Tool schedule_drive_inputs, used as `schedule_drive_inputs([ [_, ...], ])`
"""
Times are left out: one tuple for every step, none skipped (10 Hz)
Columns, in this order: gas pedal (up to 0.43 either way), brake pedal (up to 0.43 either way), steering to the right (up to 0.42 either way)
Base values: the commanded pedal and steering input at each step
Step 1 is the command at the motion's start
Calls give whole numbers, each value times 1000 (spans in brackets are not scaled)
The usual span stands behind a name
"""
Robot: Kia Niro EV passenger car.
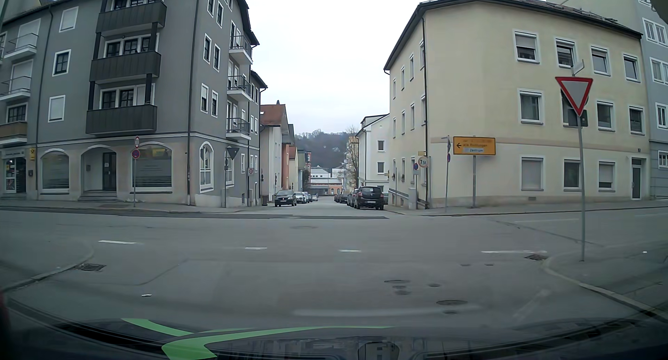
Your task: Follow the waypoints while adhering to traffic rules and regulations
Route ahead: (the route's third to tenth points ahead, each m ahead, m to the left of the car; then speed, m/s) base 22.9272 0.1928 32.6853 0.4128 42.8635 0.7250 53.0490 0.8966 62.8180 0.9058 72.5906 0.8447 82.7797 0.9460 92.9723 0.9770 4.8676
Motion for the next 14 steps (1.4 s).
schedule_drive_inputs([
  [0,287,-34],
  [0,287,-33],
  [0,293,-33],
  [0,293,-32],
  [0,287,-30],
  [0,280,-28],
  [0,287,-24],
  [0,299,-19],
  [0,317,-16],
  [0,329,-15],
  [0,323,-14],
  [0,329,-14],
  [0,335,-14],
  [0,335,-14],
])
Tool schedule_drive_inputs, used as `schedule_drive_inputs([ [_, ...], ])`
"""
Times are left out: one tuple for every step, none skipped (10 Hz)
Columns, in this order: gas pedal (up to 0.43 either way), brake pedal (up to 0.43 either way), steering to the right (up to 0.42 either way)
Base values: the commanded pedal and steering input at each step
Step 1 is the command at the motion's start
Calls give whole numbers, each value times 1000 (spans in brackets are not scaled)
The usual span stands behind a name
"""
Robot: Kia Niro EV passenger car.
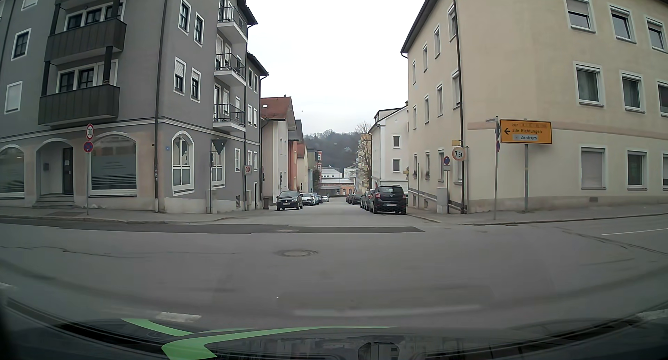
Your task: Follow the waypoints while adhering to traffic rules and regulations
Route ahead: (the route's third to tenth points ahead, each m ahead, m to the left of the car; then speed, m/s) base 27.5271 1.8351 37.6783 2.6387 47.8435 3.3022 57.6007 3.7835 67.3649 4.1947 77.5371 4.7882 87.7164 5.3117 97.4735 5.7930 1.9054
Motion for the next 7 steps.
schedule_drive_inputs([
  [0,341,-14],
  [0,341,-13],
  [0,348,-12],
  [0,348,-11],
  [0,348,-11],
  [0,348,-11],
  [0,348,-11],
])
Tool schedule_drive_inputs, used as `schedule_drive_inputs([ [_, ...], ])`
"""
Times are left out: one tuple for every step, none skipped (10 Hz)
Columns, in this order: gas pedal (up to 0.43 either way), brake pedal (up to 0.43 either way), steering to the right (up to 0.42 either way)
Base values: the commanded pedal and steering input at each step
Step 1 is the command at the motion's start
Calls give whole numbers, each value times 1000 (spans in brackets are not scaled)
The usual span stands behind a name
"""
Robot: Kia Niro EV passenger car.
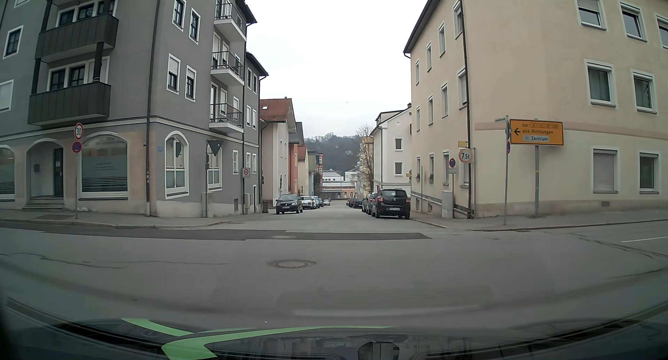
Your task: Follow the waypoints while adhering to traffic rules and regulations
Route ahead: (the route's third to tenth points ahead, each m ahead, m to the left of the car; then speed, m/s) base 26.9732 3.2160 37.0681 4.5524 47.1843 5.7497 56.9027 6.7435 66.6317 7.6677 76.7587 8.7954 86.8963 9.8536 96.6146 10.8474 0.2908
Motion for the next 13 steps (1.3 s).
schedule_drive_inputs([
  [0,348,-11],
  [0,348,-11],
  [0,341,-11],
  [0,341,-11],
  [0,341,-11],
  [0,341,-11],
  [0,341,-11],
  [0,341,-11],
  [0,341,-11],
  [0,341,-11],
  [0,341,-11],
  [0,341,-11],
  [0,341,-11],
])
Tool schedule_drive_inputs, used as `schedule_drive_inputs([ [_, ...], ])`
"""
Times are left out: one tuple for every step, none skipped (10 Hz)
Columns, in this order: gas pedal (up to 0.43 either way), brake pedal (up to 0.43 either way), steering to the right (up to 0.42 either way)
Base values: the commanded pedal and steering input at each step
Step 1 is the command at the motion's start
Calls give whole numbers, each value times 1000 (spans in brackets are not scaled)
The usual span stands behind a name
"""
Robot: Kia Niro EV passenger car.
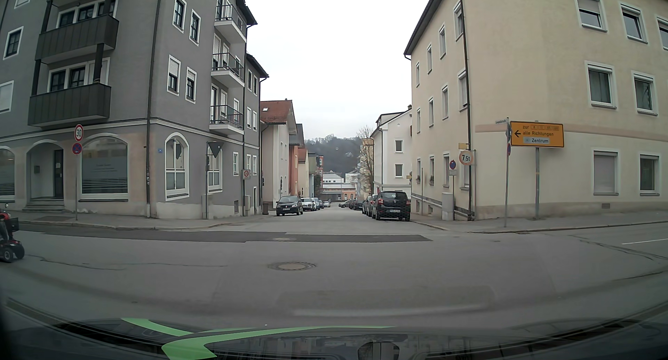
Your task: Follow the waypoints while adhering to traffic rules and regulations
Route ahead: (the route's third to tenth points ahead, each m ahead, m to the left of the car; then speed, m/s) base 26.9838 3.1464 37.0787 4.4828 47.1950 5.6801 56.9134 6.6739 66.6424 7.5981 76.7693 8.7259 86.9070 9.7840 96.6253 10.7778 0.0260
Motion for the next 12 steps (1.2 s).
schedule_drive_inputs([
  [0,341,-11],
  [0,341,-11],
  [0,341,-11],
  [0,341,-11],
  [0,341,-11],
  [0,341,-11],
  [0,341,-11],
  [0,341,-11],
  [0,341,-11],
  [0,341,-11],
  [0,341,-11],
  [0,341,-11],
])
